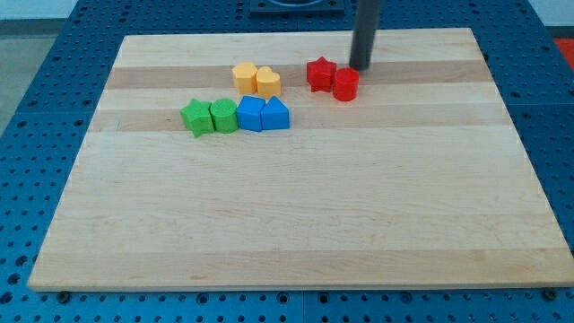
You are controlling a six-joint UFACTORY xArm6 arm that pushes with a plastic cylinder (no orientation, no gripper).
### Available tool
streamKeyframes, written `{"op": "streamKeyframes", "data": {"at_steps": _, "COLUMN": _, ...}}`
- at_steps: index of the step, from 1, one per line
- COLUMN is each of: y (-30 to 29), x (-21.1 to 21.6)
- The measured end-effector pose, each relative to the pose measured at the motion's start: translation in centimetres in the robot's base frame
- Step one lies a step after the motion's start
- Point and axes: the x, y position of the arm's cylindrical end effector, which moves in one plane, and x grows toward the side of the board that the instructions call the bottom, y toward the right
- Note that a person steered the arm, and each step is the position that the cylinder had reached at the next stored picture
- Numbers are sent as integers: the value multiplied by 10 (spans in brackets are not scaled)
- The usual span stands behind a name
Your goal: Move the yellow hexagon along with yellow heart towards center
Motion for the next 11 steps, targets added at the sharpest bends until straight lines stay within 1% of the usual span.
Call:
{"op": "streamKeyframes", "data": {"at_steps": 1, "y": -50, "x": -29}}
{"op": "streamKeyframes", "data": {"at_steps": 2, "y": -111, "x": -39}}
{"op": "streamKeyframes", "data": {"at_steps": 3, "y": -181, "x": -40}}
{"op": "streamKeyframes", "data": {"at_steps": 4, "y": -246, "x": -40}}
{"op": "streamKeyframes", "data": {"at_steps": 5, "y": -290, "x": -1}}
{"op": "streamKeyframes", "data": {"at_steps": 6, "y": -294, "x": 21}}
{"op": "streamKeyframes", "data": {"at_steps": 7, "y": -268, "x": 25}}
{"op": "streamKeyframes", "data": {"at_steps": 11, "y": -117, "x": 38}}
